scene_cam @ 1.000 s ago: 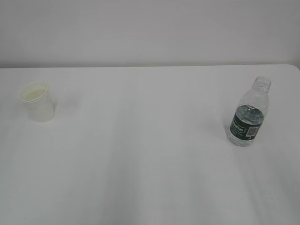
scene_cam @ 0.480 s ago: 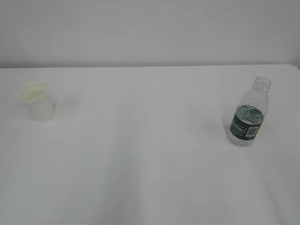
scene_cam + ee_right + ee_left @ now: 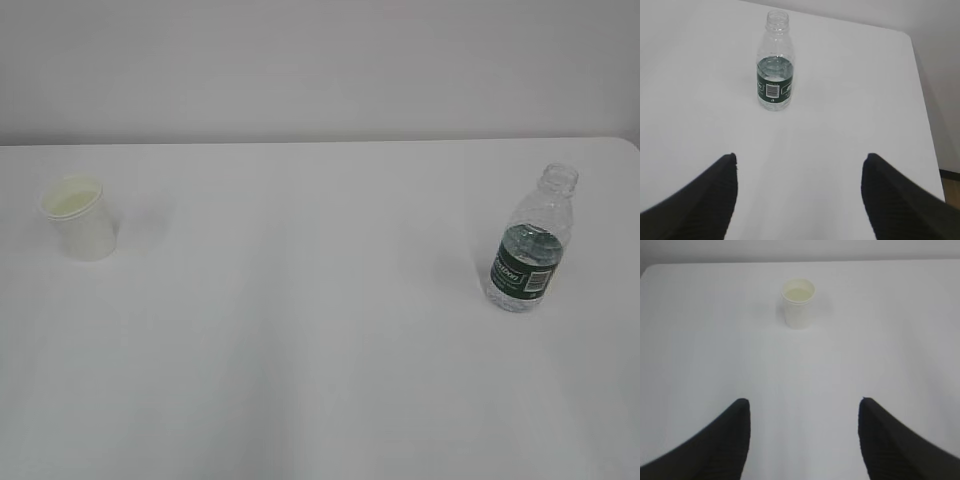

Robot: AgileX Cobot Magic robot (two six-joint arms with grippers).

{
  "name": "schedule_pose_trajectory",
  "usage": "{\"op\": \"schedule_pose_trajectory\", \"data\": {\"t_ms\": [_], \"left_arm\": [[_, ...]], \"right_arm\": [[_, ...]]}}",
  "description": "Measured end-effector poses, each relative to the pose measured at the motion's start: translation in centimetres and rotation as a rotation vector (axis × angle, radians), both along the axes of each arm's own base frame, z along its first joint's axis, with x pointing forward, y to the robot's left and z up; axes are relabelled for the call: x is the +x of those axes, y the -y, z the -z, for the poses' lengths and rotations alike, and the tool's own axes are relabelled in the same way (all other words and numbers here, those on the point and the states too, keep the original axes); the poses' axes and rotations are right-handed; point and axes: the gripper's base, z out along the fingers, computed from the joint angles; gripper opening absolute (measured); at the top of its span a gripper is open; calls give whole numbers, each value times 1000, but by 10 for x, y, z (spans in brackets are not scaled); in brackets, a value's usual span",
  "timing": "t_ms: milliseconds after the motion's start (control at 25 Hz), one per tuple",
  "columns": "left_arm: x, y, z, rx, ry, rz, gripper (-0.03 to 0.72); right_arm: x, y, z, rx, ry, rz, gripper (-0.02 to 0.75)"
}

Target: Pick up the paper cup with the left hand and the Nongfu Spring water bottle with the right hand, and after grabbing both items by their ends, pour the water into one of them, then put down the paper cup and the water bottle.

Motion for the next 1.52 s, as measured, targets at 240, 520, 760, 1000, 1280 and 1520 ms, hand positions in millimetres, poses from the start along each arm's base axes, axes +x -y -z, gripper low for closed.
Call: {"op": "schedule_pose_trajectory", "data": {"t_ms": [240, 520, 760, 1000, 1280, 1520], "left_arm": [[-4, 0, 7, 8, -92, 3, 484], [-2, -1, 22, 16, -167, 1, 484], [-2, -1, 23, 16, -171, 1, 484], [-2, -1, 23, 16, -171, 1, 483], [-4, -1, 23, 18, -157, 2, 475], [-22, -1, 23, 19, -42, 1, 458]], "right_arm": [[-5, 2, 1, -6, -59, 13, 587], [-9, 3, 5, -16, -122, 22, 587], [-9, 4, 13, -25, -171, 27, 587], [-11, 3, 13, -21, -168, 17, 587], [-25, 6, 13, 4, -76, 11, 587], [-33, 7, 14, 18, -25, 9, 587]]}}
